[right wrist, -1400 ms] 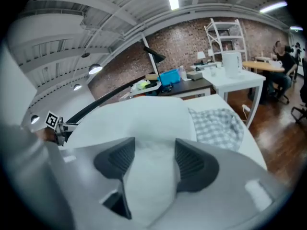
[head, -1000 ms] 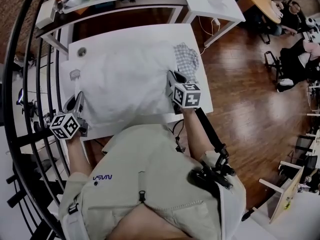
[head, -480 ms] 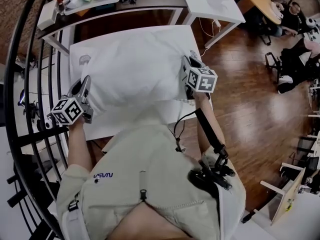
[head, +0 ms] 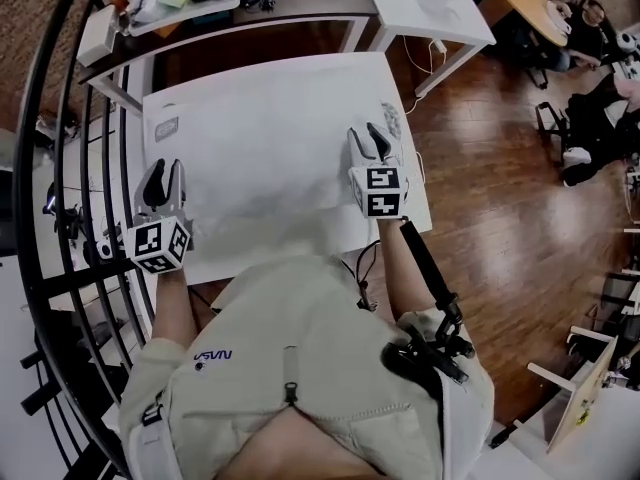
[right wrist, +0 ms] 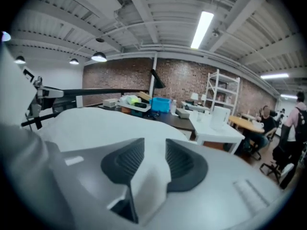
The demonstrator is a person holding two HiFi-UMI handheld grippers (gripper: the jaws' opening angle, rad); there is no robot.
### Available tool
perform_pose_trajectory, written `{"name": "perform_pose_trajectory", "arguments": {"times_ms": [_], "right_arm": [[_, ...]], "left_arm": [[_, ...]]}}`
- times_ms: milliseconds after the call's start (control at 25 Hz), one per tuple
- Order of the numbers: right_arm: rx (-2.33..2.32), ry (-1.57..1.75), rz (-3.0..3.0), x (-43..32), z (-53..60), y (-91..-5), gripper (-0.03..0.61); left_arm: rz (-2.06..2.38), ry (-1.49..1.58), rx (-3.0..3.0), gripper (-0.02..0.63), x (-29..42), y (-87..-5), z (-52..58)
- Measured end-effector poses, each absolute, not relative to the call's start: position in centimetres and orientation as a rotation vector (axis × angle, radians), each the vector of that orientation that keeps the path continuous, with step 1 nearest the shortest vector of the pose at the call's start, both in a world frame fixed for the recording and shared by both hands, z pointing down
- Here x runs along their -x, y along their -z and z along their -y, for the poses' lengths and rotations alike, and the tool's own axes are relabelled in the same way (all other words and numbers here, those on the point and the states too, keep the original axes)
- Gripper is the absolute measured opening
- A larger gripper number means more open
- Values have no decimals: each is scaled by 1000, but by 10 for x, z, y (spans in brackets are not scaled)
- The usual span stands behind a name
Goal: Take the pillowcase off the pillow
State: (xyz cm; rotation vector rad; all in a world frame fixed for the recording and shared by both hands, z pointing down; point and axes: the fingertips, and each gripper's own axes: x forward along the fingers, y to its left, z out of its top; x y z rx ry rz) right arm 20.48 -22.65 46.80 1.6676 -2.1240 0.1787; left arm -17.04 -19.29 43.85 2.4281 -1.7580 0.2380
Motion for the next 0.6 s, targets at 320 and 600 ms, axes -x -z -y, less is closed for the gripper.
{"name": "perform_pose_trajectory", "arguments": {"times_ms": [320, 600], "right_arm": [[-1514, -209, 2139, -145, 215, -517, 5], [-1410, -262, 2115, -137, 209, -591, 3]], "left_arm": [[1380, -739, -2538, 38, 65, -542, 185], [1301, -696, -2550, 40, 60, -594, 180]]}}
